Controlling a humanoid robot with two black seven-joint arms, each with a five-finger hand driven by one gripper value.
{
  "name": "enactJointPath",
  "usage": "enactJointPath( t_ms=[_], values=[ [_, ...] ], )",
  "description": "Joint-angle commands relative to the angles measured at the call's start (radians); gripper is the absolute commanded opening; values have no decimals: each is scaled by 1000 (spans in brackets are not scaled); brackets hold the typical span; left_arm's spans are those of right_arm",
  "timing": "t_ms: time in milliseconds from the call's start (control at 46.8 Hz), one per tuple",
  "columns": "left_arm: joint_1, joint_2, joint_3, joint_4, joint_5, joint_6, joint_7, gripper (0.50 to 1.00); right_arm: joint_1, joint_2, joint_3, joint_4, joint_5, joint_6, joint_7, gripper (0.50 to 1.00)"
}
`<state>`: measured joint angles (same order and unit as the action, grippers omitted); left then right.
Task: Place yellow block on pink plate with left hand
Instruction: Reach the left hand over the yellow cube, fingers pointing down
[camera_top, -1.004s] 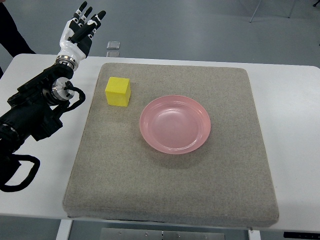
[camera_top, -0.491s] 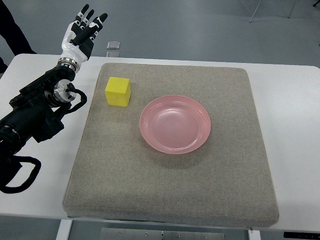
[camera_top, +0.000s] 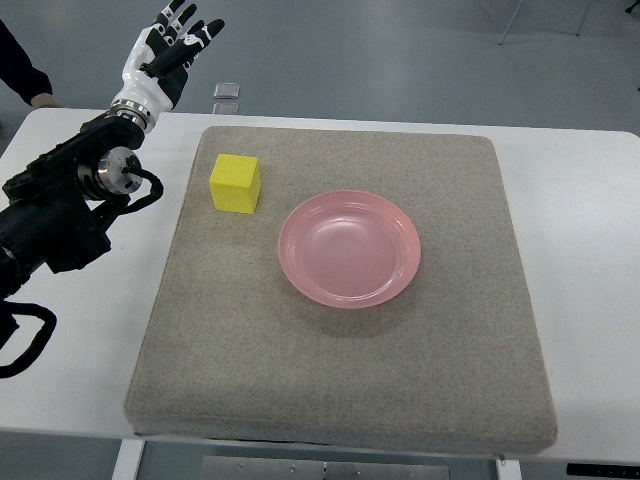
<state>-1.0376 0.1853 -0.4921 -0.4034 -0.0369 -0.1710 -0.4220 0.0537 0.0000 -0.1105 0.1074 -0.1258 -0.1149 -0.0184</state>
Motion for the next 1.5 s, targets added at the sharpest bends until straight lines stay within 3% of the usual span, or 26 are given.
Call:
enactJointPath(
  t_ms=[0, 150, 299, 513, 769, 1004, 1324, 1474],
  values=[
    [-7, 3, 79, -3, 2, 1, 0, 992, 0, 0, 0, 0, 0, 1, 0, 924],
    [-67, 42, 254, -11, 8, -12, 0, 992, 0, 0, 0, 0, 0, 0, 0, 924],
    [-147, 144, 352, -78, 31, -13, 2, 992, 0, 0, 0, 0, 0, 0, 0, 924],
    [-249, 160, 567, -94, 193, -16, 2, 992, 0, 0, 0, 0, 0, 0, 0, 924],
    [-285, 158, 616, -86, 550, -84, 2, 992, 0, 0, 0, 0, 0, 0, 0, 924],
    [-288, 157, 632, -92, 894, -93, -1, 990, 0, 0, 0, 0, 0, 1, 0, 924],
    [-298, 158, 635, -107, 1189, -93, -41, 990, 0, 0, 0, 0, 0, 0, 0, 924],
    [-306, 158, 636, -158, 1213, -107, -66, 990, 0, 0, 0, 0, 0, 1, 0, 924]
  ],
)
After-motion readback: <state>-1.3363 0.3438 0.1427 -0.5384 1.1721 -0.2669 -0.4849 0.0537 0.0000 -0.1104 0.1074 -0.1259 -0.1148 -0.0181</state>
